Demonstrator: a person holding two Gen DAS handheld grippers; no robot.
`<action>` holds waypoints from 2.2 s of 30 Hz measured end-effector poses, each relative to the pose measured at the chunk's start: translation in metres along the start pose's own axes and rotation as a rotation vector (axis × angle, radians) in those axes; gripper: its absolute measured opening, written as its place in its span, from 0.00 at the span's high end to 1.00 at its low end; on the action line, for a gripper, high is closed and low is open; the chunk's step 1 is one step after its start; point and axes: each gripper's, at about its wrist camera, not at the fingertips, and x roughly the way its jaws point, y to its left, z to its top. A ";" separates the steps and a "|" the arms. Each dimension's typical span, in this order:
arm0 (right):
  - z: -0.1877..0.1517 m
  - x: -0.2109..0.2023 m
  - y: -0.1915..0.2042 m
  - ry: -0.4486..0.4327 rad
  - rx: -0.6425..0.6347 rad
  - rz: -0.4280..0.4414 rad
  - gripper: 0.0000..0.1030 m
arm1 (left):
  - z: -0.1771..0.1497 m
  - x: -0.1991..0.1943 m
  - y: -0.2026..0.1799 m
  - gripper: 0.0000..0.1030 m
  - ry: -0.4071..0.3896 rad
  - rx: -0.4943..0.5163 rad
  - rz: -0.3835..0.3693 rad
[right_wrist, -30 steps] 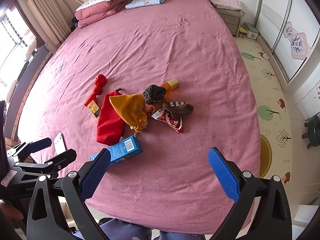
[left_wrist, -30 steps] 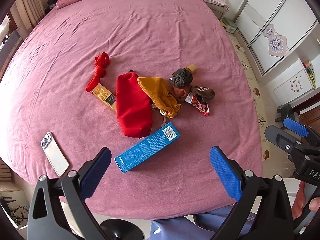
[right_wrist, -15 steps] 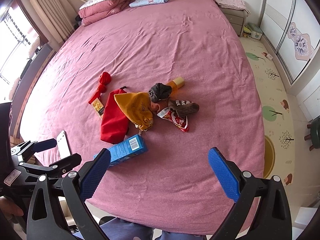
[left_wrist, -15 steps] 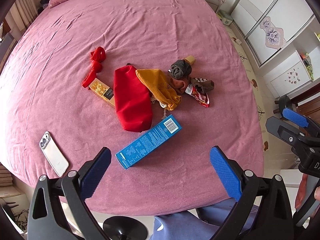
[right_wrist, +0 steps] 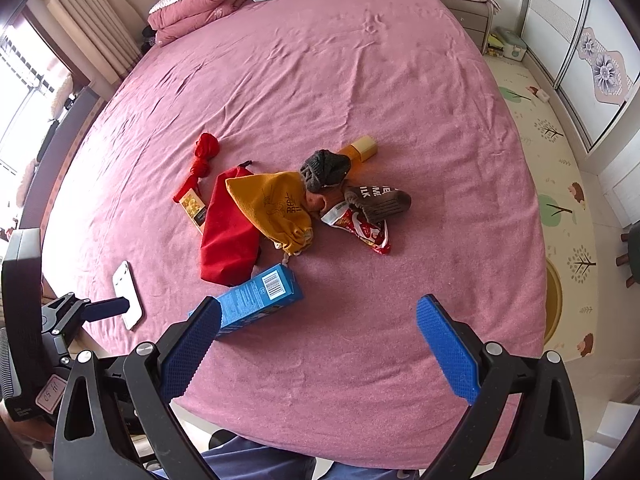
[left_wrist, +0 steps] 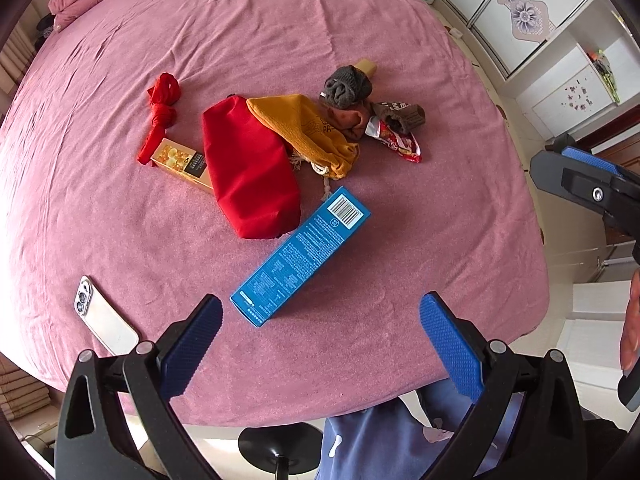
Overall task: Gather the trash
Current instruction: 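Move the left tool toward the blue box on the bed, then close the left tool on the blue box, then grasp the mustard knit bag with the right tool while the left tool holds the blue box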
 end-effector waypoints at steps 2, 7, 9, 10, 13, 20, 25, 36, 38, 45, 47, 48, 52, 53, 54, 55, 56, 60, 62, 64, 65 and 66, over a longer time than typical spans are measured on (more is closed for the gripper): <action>0.001 0.008 0.000 0.006 0.008 0.000 0.08 | 0.001 0.006 0.001 0.04 0.009 0.018 -0.010; 0.004 0.028 -0.002 0.018 0.042 0.003 0.08 | 0.008 0.030 0.006 0.04 0.038 0.056 -0.034; 0.005 0.036 -0.002 0.025 0.050 -0.002 0.08 | 0.011 0.041 0.009 0.04 0.047 0.069 -0.043; 0.004 0.040 -0.002 0.031 0.053 -0.004 0.08 | 0.012 0.046 0.010 0.04 0.054 0.077 -0.037; 0.002 0.049 -0.001 0.041 0.062 0.002 0.08 | 0.016 0.063 0.012 0.04 0.071 0.115 -0.034; -0.001 0.070 -0.009 0.072 0.088 -0.006 0.08 | 0.023 0.108 0.008 0.04 0.125 0.240 -0.026; -0.004 0.085 -0.019 0.095 0.107 -0.015 0.08 | 0.024 0.143 0.009 0.06 0.170 0.276 -0.021; 0.007 0.105 -0.023 0.127 0.110 -0.022 0.08 | 0.030 0.185 0.008 0.29 0.231 0.286 -0.029; 0.011 0.108 -0.022 0.128 0.104 -0.024 0.08 | 0.033 0.189 0.011 0.38 0.244 0.266 -0.039; 0.024 0.119 -0.014 0.137 0.075 -0.004 0.08 | 0.034 0.189 0.027 0.46 0.241 0.216 -0.110; 0.029 0.122 -0.010 0.138 0.063 0.008 0.08 | 0.035 0.184 0.038 0.48 0.227 0.183 -0.154; 0.032 0.123 -0.007 0.137 0.056 0.016 0.08 | 0.035 0.180 0.042 0.48 0.217 0.157 -0.183; 0.045 0.132 0.008 0.138 0.023 0.053 0.09 | 0.034 0.159 0.070 0.49 0.174 0.055 -0.247; 0.048 0.134 0.012 0.138 0.015 0.062 0.09 | 0.033 0.155 0.078 0.49 0.166 0.030 -0.256; 0.051 0.137 0.017 0.139 0.007 0.074 0.09 | 0.030 0.151 0.086 0.49 0.157 0.007 -0.264; 0.055 0.140 0.022 0.142 -0.002 0.084 0.09 | 0.028 0.147 0.094 0.49 0.149 -0.017 -0.274; 0.058 0.143 0.028 0.144 -0.011 0.089 0.09 | 0.026 0.143 0.101 0.49 0.140 -0.040 -0.277; 0.073 0.161 0.048 0.156 -0.041 0.087 0.09 | 0.025 0.117 0.133 0.49 0.107 -0.135 -0.287; 0.079 0.171 0.057 0.170 -0.048 0.095 0.09 | 0.032 0.115 0.137 0.49 0.090 -0.168 -0.300; 0.084 0.183 0.065 0.185 -0.052 0.095 0.09 | 0.033 0.112 0.145 0.49 0.078 -0.203 -0.324; 0.087 0.188 0.068 0.193 -0.053 0.096 0.09 | 0.034 0.111 0.148 0.49 0.076 -0.215 -0.334; 0.089 0.194 0.072 0.204 -0.055 0.096 0.10 | 0.035 0.110 0.148 0.49 0.074 -0.218 -0.338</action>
